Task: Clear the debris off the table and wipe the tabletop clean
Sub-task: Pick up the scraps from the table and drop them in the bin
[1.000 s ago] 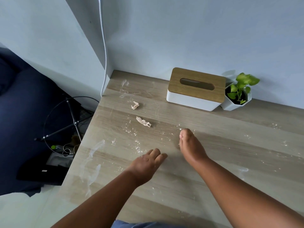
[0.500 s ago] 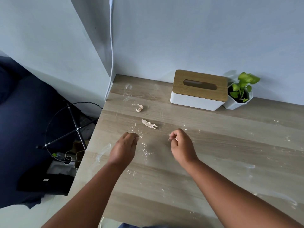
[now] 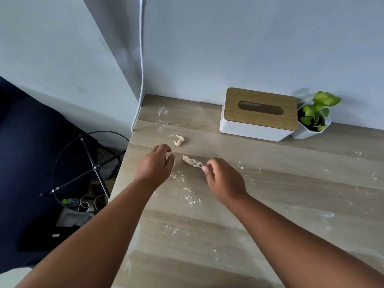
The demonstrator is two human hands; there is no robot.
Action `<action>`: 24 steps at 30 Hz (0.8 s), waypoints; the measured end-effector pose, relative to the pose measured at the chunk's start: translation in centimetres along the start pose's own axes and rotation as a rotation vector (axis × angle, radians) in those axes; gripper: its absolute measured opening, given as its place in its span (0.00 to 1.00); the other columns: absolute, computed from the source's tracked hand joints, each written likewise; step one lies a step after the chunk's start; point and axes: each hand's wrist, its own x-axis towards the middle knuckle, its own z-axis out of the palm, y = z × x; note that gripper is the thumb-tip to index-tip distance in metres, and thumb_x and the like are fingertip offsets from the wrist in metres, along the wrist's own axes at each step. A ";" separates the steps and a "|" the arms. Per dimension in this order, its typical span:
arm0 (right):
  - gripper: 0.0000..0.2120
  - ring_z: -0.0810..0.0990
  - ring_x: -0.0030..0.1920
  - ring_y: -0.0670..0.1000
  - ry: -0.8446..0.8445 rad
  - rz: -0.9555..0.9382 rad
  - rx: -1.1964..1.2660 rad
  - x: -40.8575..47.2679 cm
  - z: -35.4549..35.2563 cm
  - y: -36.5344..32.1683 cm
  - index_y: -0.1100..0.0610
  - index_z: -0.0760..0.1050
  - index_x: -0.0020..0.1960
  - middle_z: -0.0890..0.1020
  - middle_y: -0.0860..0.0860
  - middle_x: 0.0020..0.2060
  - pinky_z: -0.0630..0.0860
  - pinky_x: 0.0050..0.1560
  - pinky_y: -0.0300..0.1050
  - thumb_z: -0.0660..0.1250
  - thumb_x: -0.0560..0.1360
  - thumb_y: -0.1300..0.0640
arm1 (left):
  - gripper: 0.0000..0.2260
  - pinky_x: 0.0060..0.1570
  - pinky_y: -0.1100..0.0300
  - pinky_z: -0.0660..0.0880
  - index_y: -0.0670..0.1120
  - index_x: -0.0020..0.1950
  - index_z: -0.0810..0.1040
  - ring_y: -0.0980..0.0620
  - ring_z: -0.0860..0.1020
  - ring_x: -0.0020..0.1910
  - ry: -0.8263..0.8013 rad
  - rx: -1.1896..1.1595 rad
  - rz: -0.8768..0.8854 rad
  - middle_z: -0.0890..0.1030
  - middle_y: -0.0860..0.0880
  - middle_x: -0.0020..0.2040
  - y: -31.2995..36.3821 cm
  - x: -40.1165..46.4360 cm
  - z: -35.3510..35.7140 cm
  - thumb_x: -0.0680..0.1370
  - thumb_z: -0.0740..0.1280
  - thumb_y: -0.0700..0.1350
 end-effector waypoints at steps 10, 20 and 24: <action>0.17 0.78 0.50 0.55 -0.061 -0.104 -0.143 3.7 2.1 -1.0 0.51 0.77 0.60 0.75 0.51 0.50 0.78 0.40 0.48 0.67 0.78 0.41 | 0.21 0.49 0.49 0.77 0.52 0.75 0.70 0.37 0.80 0.58 -0.147 0.146 0.117 0.75 0.42 0.61 0.9 6.2 1.2 0.83 0.64 0.55; 0.07 0.80 0.41 0.59 -0.003 -0.192 -0.198 4.9 3.5 -2.0 0.59 0.79 0.47 0.78 0.56 0.43 0.79 0.34 0.53 0.73 0.77 0.56 | 0.10 0.45 0.44 0.79 0.44 0.58 0.75 0.39 0.80 0.54 -0.140 0.125 0.122 0.77 0.44 0.56 1.1 6.3 1.8 0.85 0.60 0.50; 0.04 0.79 0.43 0.62 -0.019 -0.118 -0.075 4.5 3.6 -1.8 0.62 0.75 0.52 0.79 0.58 0.44 0.75 0.34 0.52 0.64 0.83 0.60 | 0.08 0.41 0.48 0.76 0.44 0.57 0.75 0.39 0.80 0.47 -0.022 -0.068 0.095 0.80 0.44 0.53 1.4 4.7 1.4 0.85 0.61 0.47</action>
